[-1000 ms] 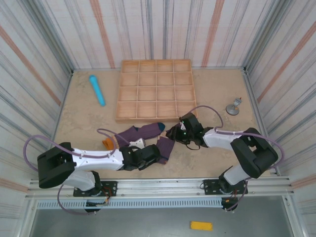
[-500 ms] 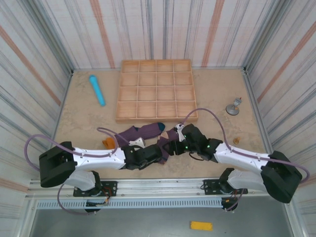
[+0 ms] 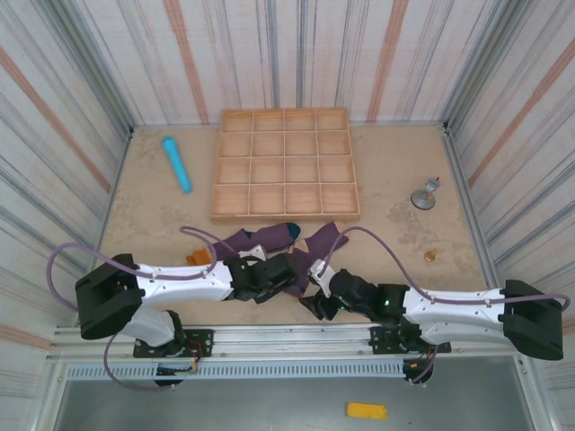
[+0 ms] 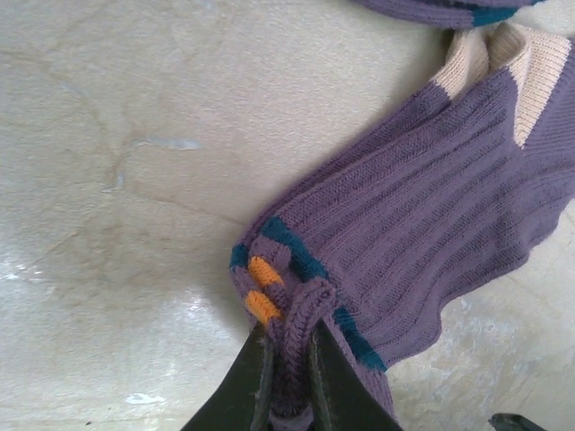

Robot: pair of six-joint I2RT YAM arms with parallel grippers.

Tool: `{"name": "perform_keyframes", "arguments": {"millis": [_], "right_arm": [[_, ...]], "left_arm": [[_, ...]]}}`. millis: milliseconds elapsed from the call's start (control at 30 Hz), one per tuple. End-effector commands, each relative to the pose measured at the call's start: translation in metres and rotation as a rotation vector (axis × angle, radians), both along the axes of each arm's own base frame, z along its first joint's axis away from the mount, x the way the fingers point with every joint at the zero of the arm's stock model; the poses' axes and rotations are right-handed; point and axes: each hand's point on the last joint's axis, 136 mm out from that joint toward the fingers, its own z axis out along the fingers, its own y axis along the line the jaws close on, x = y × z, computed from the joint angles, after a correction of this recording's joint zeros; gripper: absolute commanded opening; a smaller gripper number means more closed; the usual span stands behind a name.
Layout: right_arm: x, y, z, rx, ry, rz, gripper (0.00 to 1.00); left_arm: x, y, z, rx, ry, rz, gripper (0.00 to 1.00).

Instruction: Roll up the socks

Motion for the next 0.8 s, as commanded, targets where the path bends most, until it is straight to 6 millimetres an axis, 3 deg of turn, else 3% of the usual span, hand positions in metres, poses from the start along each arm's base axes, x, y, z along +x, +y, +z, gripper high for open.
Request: {"name": "perform_keyframes", "arguments": {"millis": [0,133,400,767], "right_arm": [[0.007,0.011,0.004,-0.02,-0.114,0.032,0.67],[0.002,0.023,0.0,-0.037,-0.133,0.069,0.62],[0.008,0.029,0.002,-0.018,-0.204,0.063,0.54],[0.011,0.04,-0.012,-0.019,-0.144,0.094,0.46]], "left_arm": [[-0.001,0.001,0.0,0.052,0.022,-0.041,0.0],[-0.005,0.001,-0.001,0.082,0.049,-0.059,0.0],[-0.003,-0.005,-0.007,0.019,0.105,-0.067,0.0],[-0.002,-0.005,-0.008,0.002,0.132,-0.08,0.0]]}}
